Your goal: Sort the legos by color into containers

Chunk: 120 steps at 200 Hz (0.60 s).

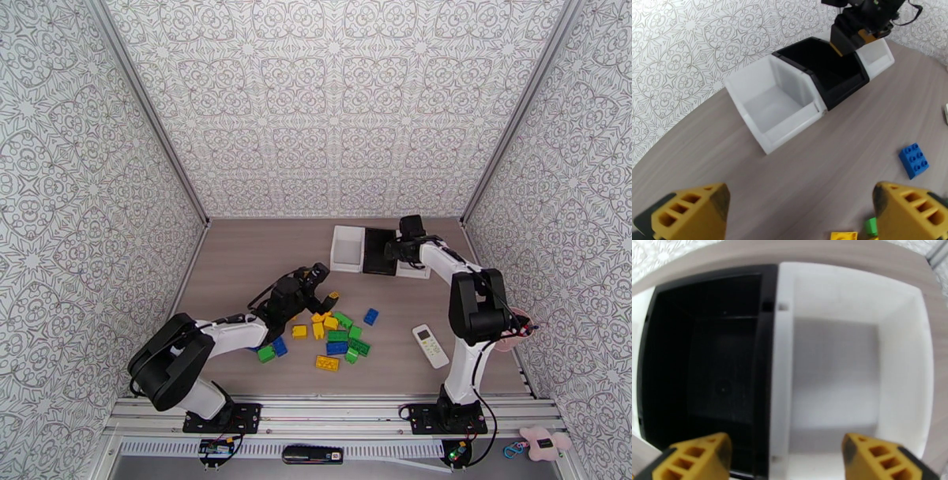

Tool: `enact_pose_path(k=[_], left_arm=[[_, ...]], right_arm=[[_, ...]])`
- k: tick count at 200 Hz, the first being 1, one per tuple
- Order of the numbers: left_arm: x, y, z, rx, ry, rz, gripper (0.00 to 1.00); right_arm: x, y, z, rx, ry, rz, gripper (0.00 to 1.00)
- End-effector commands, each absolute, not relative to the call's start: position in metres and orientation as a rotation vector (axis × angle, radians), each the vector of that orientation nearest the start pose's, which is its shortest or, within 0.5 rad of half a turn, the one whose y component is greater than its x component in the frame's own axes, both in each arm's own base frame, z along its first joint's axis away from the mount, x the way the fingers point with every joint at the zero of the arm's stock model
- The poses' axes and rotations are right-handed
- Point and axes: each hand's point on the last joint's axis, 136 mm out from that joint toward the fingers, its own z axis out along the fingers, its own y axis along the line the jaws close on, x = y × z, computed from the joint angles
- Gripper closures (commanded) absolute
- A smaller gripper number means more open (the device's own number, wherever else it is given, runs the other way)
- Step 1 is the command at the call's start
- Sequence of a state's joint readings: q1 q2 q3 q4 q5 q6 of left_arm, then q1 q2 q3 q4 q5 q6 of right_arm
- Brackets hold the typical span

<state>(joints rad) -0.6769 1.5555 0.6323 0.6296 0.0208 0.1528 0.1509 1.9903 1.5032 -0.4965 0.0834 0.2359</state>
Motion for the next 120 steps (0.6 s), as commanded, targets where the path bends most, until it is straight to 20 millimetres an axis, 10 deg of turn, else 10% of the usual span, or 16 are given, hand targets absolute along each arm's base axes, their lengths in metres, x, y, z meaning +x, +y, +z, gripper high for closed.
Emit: enact_pose_path(k=[1, 61, 120], left_arm=[[0.352, -0.291, 0.162, 0.722, 1.683, -0.4, 0.0], [0.347, -0.291, 0.162, 0.717, 1.679, -0.41, 0.0], [0.333, -0.272, 0.159, 0.654, 1.709, -0.402, 0.0]], right_arm=[[0.508, 0.069, 0.084, 0.161, 2.579, 0.08, 0.36], [0.508, 0.078, 0.083, 0.149, 2.586, 0.078, 0.67], [0.502, 0.111, 0.086, 0.085, 2.586, 0.095, 0.72]])
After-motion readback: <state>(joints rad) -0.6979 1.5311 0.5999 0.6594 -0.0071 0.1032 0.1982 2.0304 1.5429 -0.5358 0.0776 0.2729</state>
